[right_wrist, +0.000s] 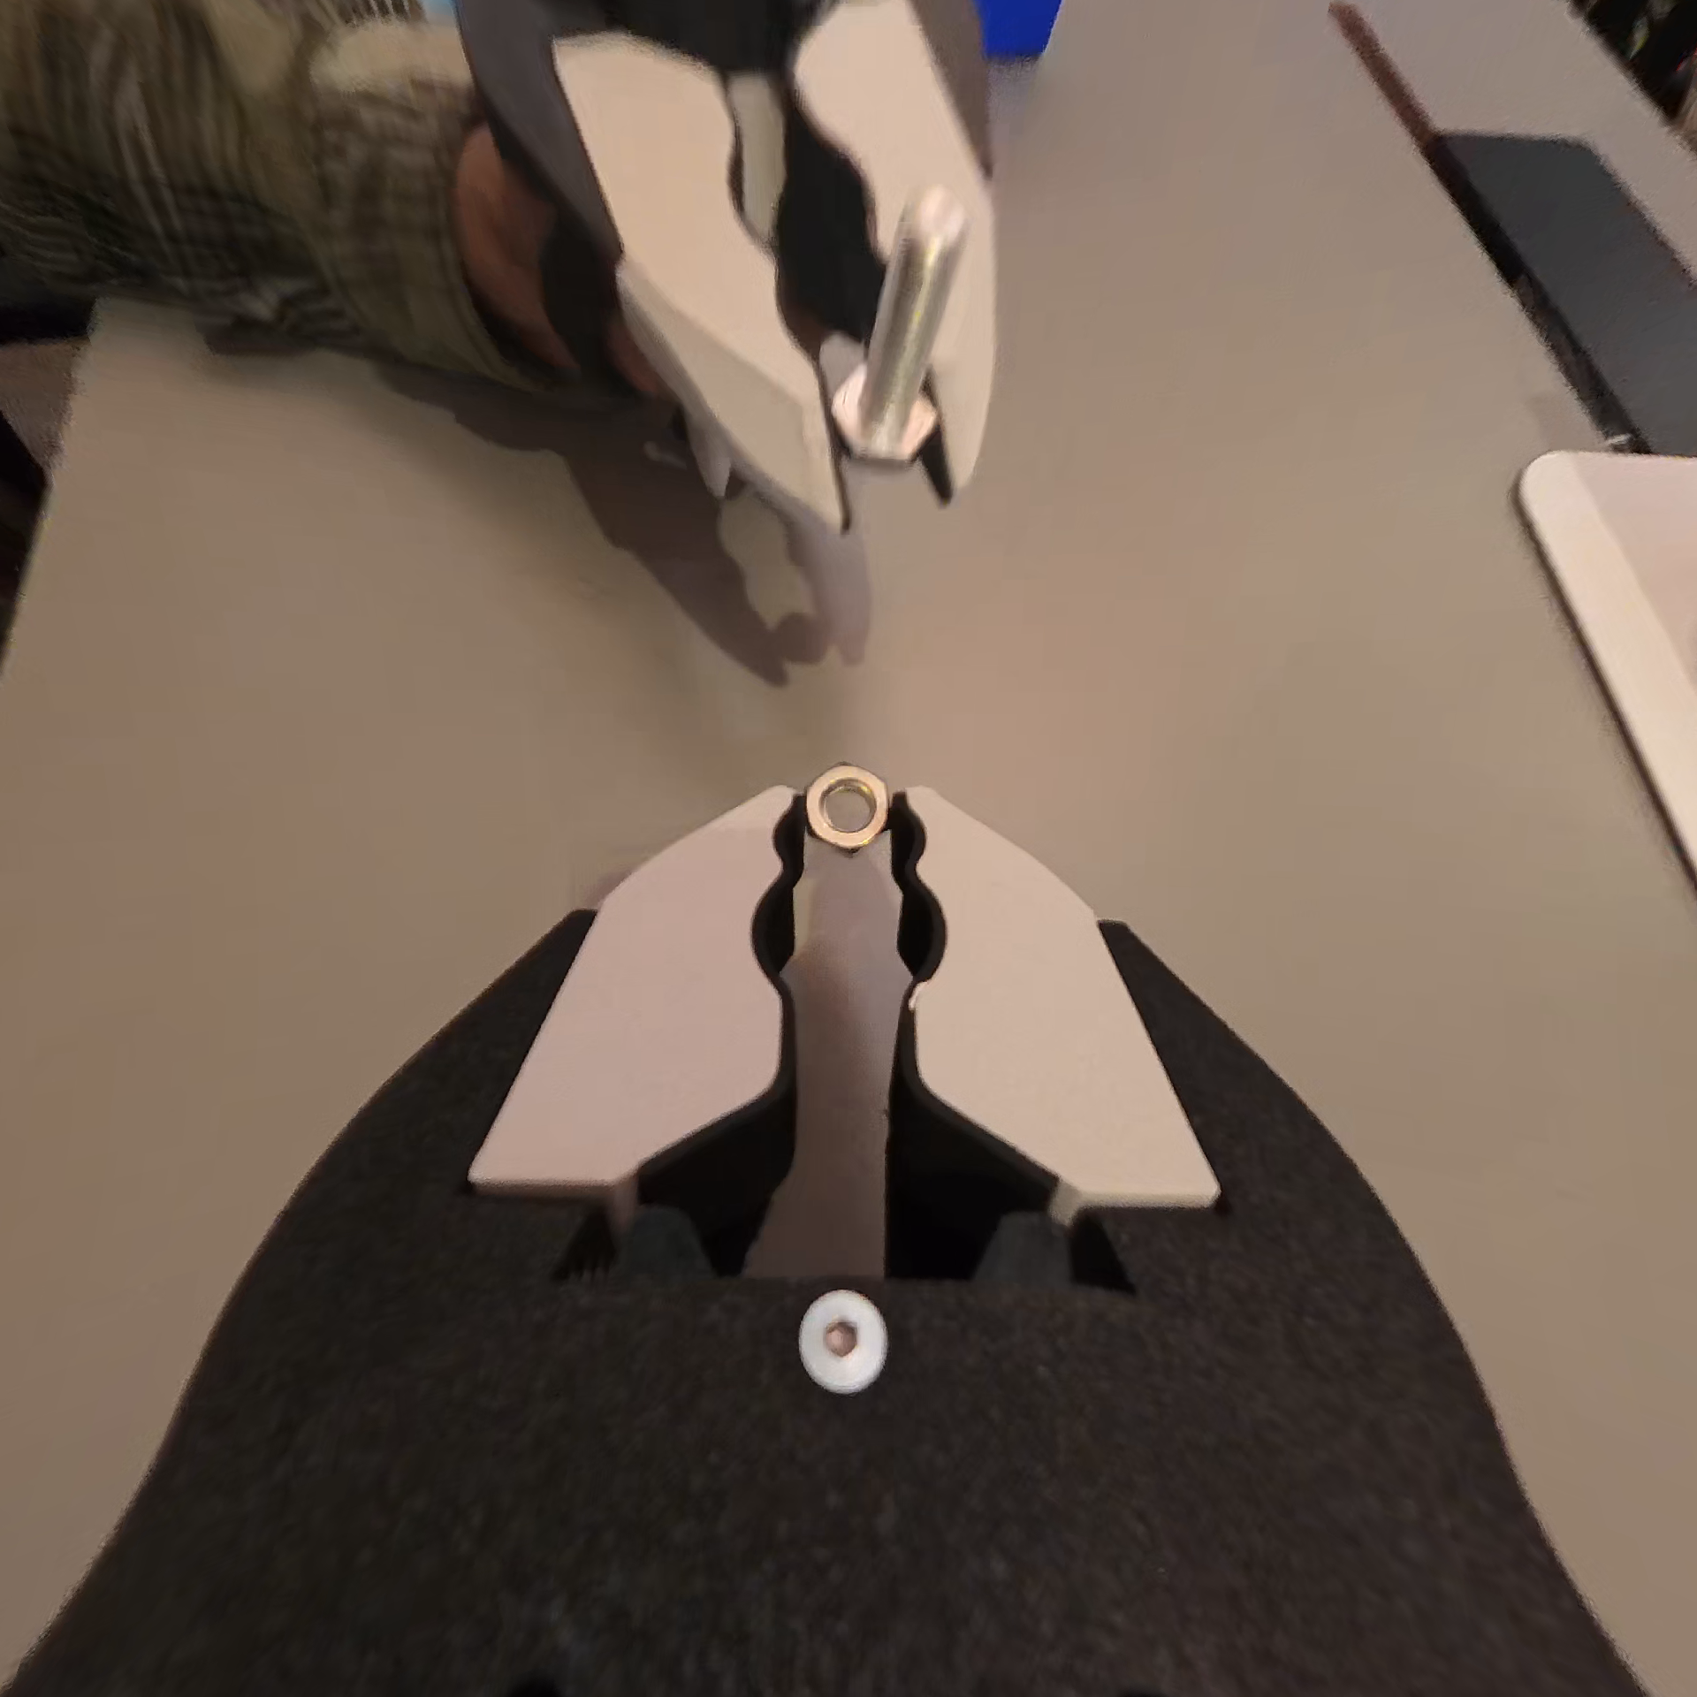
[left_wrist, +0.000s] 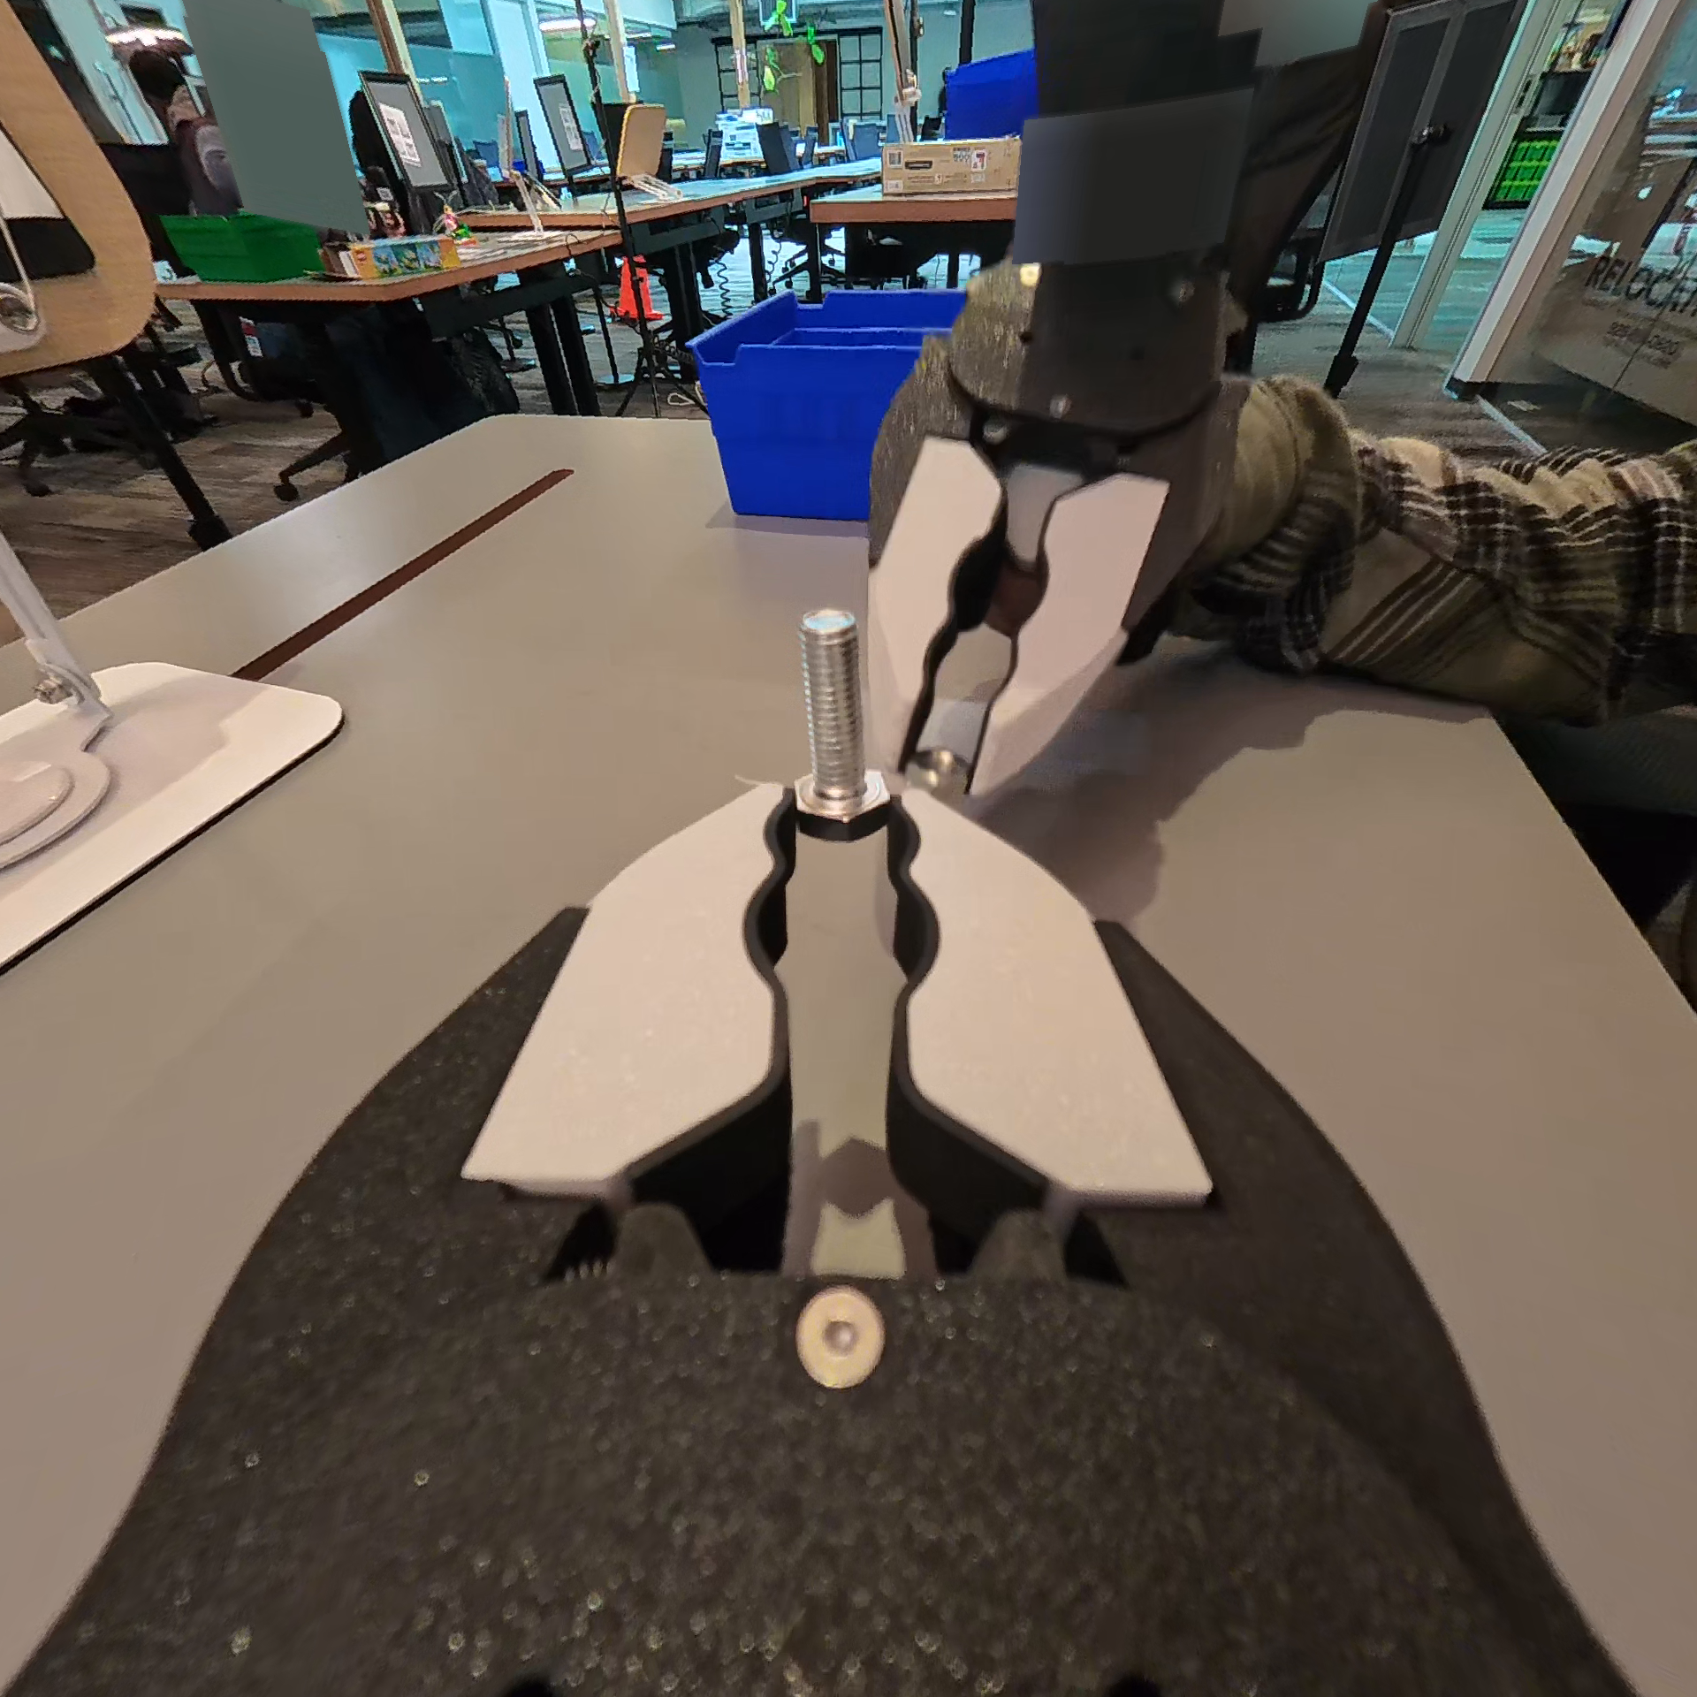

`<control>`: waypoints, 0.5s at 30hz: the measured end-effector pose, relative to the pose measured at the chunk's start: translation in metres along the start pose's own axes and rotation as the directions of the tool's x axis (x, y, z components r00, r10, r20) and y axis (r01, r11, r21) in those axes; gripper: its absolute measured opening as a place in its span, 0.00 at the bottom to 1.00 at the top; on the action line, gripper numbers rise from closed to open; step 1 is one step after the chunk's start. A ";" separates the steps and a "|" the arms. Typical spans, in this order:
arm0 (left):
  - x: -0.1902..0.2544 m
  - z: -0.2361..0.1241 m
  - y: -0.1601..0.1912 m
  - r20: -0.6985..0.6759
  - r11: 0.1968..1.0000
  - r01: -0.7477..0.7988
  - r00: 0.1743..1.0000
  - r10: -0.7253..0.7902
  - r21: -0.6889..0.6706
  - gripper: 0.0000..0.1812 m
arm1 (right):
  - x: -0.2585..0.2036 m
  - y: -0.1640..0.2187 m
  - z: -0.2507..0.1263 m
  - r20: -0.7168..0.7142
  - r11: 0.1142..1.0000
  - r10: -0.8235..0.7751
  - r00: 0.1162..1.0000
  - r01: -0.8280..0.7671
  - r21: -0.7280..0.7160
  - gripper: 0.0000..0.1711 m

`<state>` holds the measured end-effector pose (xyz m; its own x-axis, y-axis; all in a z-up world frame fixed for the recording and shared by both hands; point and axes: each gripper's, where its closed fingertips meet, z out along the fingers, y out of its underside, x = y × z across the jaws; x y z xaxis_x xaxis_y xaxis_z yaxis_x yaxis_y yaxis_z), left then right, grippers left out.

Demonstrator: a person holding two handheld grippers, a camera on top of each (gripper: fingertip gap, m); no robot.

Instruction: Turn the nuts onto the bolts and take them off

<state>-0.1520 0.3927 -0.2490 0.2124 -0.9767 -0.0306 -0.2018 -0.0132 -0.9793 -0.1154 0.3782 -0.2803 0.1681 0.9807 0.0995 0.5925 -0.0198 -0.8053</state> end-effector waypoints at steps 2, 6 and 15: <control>0.002 0.001 0.000 0.001 1.000 -0.008 1.000 0.008 -0.006 0.10 | 0.002 -0.017 -0.012 0.000 0.998 0.011 1.000 -0.011 0.065 0.10; 0.007 0.003 -0.002 -0.012 1.000 -0.023 1.000 0.023 -0.005 0.10 | 0.007 -0.060 -0.036 -0.007 0.984 -0.002 1.000 0.003 0.179 0.10; 0.013 0.004 -0.006 -0.023 0.999 -0.046 0.999 0.046 0.004 0.10 | -0.002 -0.091 -0.027 0.082 0.991 -0.094 0.992 0.085 0.101 0.10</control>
<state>-0.1446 0.3807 -0.2446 0.1813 -0.9809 -0.0707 -0.2077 0.0321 -0.9777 -0.1483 0.3727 -0.1915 0.0466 0.9909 0.1265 0.5220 0.0838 -0.8488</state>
